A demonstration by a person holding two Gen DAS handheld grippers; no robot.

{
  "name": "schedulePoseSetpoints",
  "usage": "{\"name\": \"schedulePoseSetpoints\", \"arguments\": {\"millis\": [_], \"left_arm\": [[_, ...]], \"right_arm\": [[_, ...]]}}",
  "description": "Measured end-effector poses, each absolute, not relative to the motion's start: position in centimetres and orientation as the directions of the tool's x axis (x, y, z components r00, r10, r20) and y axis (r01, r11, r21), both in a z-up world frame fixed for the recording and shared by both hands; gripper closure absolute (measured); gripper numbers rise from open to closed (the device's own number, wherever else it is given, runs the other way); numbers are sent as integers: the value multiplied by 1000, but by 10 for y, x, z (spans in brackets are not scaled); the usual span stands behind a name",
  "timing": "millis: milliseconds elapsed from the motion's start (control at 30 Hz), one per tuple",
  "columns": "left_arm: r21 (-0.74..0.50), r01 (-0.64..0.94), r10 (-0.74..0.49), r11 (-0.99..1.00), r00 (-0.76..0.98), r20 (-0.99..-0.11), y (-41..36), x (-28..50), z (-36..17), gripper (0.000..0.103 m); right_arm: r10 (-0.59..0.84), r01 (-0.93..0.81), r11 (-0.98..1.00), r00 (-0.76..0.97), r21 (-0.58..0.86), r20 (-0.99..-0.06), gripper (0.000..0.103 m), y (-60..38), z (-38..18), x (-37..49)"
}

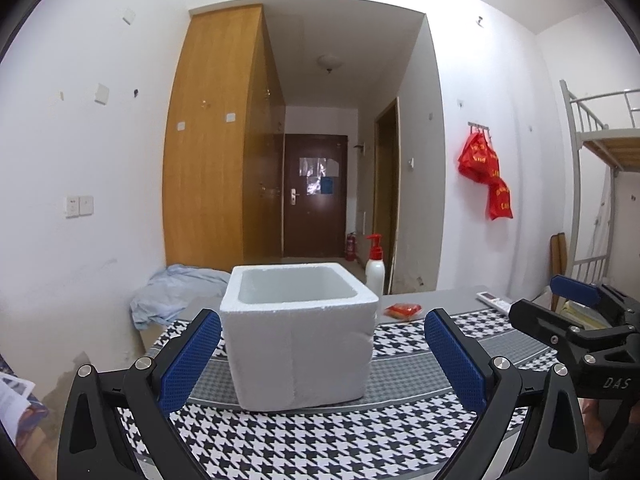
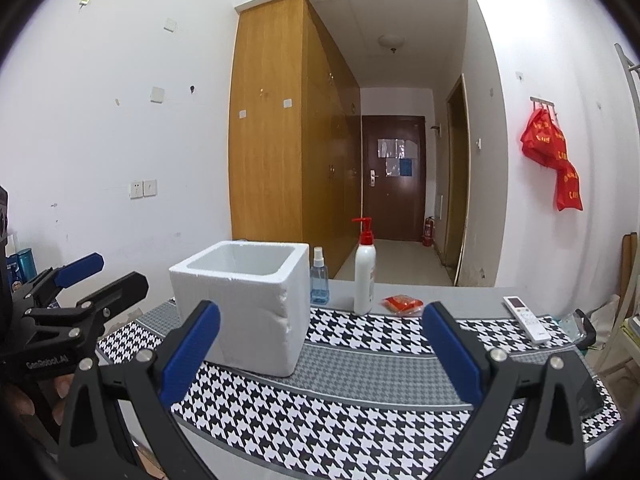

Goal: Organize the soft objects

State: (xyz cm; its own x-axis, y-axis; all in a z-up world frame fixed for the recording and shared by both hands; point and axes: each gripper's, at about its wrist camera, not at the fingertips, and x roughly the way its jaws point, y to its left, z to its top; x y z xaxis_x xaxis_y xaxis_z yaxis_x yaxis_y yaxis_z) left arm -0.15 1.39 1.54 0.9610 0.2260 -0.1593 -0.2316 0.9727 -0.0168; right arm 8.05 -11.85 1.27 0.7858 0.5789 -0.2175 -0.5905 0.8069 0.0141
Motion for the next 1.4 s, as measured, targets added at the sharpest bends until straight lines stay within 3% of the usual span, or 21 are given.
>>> {"name": "schedulePoseSetpoints", "arguments": {"millis": [1400], "left_arm": [[-18, -229, 220, 973, 953, -210, 14, -16, -8, 1]], "right_arm": [[595, -609, 793, 768, 16, -238, 1, -119, -10, 68]]}}
